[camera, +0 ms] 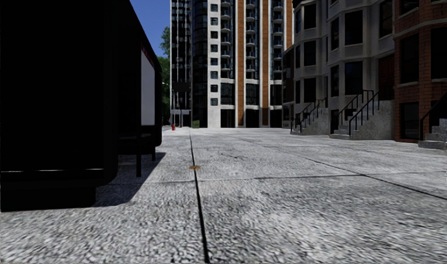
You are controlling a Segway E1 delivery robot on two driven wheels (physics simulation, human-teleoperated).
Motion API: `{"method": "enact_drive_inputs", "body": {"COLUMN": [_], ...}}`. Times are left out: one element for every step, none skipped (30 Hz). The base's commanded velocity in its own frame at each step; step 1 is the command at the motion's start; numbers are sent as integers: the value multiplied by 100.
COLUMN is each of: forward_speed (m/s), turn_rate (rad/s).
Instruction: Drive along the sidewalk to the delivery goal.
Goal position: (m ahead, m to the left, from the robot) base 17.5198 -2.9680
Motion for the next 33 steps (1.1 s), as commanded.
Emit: {"method": "enact_drive_inputs", "body": {"forward_speed": [200, 200, 200, 200, 200, 200, 200, 200, 200, 200, 200, 200, 200, 200, 200, 200, 200, 200, 200, 200, 200, 200, 200, 200, 200, 200, 200, 200, 200, 200, 200, 200, 200], "turn_rate": [-42, -42, -42, -42, -42, -42, -42, -42, -42, -42, -42, -42, -42, -42, -42, -42, -42, 0, 0, 0, 0, 0, 0, 0, 0, 0, 0, 0, 0, 0, 0, 0, 0]}}
